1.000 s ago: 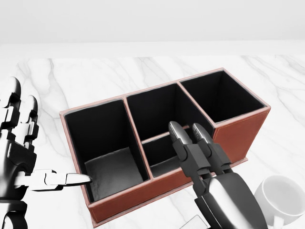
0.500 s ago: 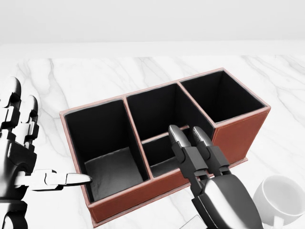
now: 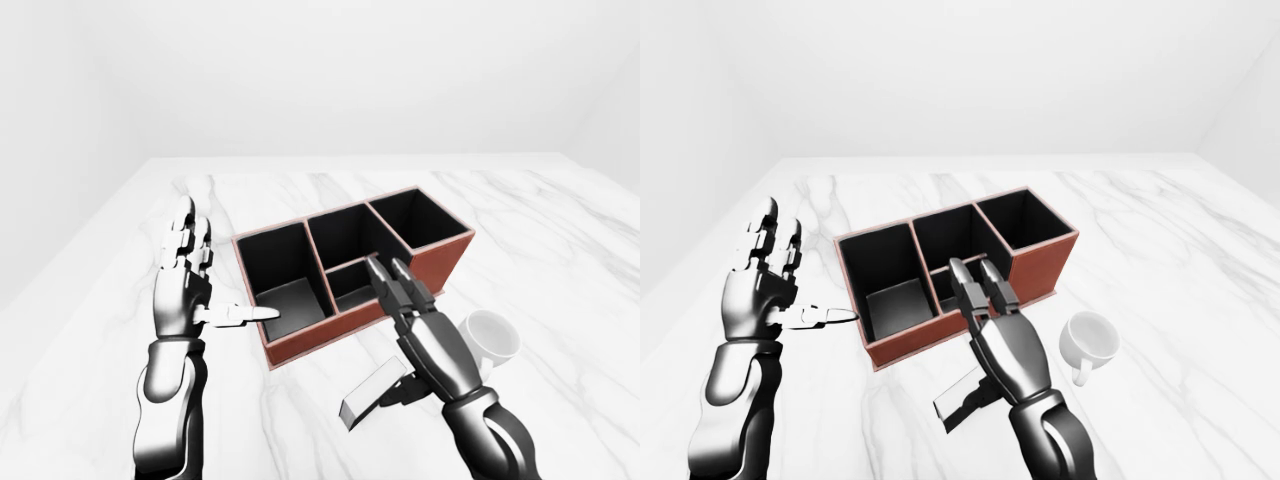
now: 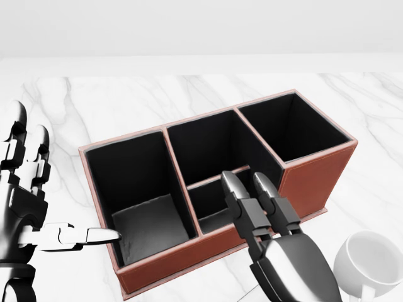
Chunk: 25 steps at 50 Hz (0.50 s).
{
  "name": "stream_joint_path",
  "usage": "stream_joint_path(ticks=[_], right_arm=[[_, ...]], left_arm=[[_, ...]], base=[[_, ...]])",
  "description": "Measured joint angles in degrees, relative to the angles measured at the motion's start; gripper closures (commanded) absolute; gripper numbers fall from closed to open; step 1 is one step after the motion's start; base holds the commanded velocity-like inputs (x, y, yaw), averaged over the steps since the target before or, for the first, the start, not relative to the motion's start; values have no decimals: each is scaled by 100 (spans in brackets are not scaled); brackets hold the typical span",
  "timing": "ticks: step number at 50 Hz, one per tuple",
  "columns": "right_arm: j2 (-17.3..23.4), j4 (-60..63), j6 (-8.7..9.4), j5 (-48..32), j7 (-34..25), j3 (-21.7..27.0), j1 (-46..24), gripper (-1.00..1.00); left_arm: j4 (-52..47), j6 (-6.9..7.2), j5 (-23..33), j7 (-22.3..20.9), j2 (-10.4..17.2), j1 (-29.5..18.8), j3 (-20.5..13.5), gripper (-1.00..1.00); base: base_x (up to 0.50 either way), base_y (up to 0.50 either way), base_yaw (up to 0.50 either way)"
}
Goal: Pick up the book and place it in the front compartment of the caddy.
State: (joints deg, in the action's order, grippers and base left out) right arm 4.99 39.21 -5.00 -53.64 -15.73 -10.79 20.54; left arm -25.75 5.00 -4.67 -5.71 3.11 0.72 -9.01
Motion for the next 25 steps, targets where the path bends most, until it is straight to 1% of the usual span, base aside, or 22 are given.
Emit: stream_joint_path(ticks=[25], right_arm=[[118,-332,0,-301,388,-223,122,-100]], left_arm=[[10,0,-1,0,3,-1,-8,-100]], base=[[0,0,0]])
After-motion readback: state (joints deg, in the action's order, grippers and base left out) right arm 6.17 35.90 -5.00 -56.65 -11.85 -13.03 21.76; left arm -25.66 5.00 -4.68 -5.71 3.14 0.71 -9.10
